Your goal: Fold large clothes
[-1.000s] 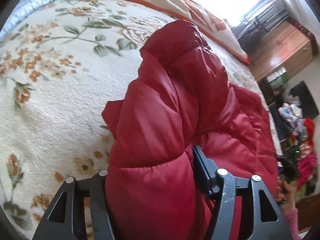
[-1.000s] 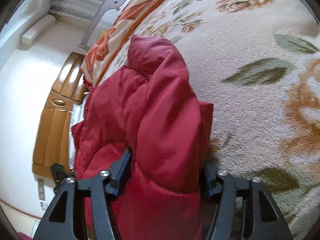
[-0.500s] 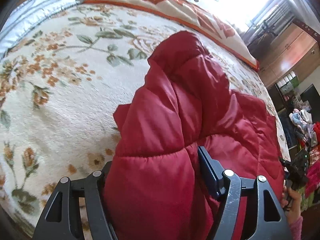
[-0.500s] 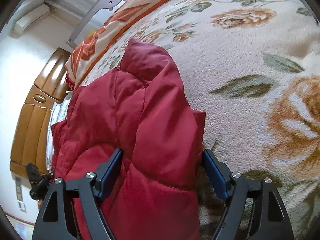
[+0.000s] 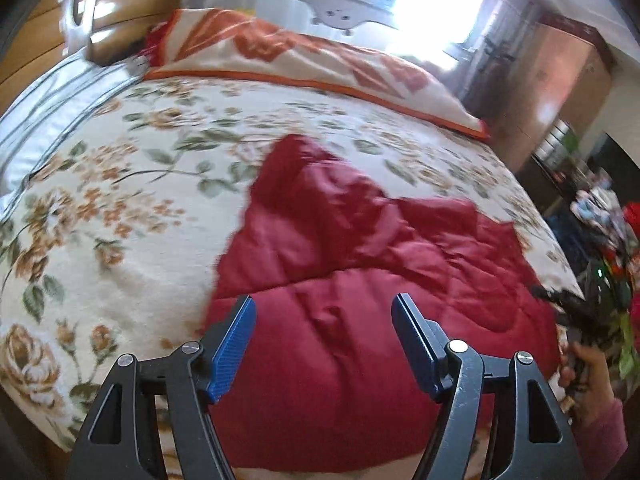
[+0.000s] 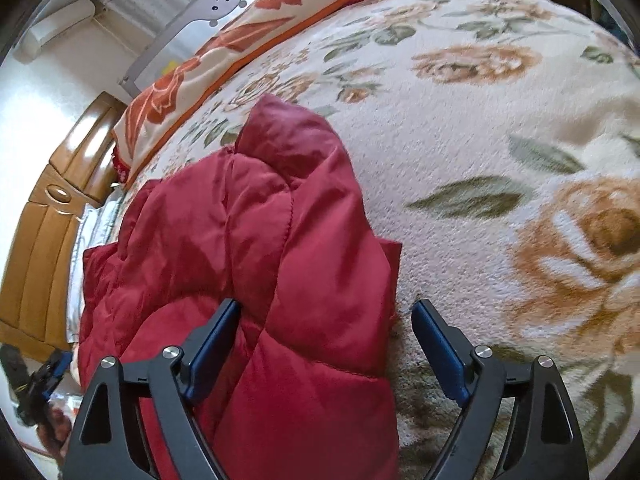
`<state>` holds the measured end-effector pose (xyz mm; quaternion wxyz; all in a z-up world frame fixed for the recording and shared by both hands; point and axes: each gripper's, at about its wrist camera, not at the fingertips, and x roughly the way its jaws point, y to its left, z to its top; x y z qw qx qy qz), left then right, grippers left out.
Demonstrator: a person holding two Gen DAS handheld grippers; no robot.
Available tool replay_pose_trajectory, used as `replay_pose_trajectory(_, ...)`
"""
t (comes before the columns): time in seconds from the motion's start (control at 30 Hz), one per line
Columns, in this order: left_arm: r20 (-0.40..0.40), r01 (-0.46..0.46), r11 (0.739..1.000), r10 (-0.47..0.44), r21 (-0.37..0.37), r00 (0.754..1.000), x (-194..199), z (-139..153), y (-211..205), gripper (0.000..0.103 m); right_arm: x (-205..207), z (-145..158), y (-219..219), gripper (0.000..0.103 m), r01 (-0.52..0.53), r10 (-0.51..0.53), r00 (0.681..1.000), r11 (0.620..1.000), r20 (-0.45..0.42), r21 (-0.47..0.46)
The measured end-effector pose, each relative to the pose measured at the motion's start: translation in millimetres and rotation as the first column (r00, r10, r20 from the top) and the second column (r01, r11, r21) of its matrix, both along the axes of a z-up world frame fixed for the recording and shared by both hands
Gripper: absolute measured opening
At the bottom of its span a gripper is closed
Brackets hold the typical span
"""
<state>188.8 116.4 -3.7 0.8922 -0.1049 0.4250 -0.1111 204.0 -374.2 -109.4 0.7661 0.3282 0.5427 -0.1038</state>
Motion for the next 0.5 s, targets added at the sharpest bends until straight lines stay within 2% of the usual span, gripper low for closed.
replay_pose_trajectory(0.07, -0.007, 0.044, 0.999, -0.044, 0.002, 0.999, -4.0, 3.4, -13.2, 0.079, -1.5, 17.4, 2.8, 0.088, 0.007, -0.005, 0.999, 0.998, 0.032, -0.056)
replay_pose_trajectory(0.2, -0.033, 0.115, 0.993, -0.115, 0.002, 0.993, -0.5, 1.5, -32.3, 0.079, -7.9, 61.4, 14.9, 0.088, -0.010, 0.030, 0.993, 0.985, 0.111, -0.174)
replay_pose_trajectory(0.27, -0.040, 0.119, 0.993, -0.118, 0.016, 0.992, -1.4, 1.2, -41.5, 0.079, -11.4, 78.6, 24.9, 0.088, -0.028, 0.058, 0.987, 0.980, 0.149, -0.196)
replay_pose_trajectory(0.37, -0.057, 0.120, 0.993, -0.120, -0.004, 0.991, 0.4, -1.1, -48.3, 0.079, -15.4, 91.6, 43.9, 0.088, -0.078, 0.114, 0.978, 0.977, 0.175, -0.200)
replay_pose_trajectory(0.5, -0.050, 0.105, 0.993, -0.102, 0.060, 0.993, -3.6, -3.4, -58.8, 0.079, -16.1, 93.3, 83.3, 0.088, -0.189, 0.224, 0.961, 0.961, 0.163, -0.203)
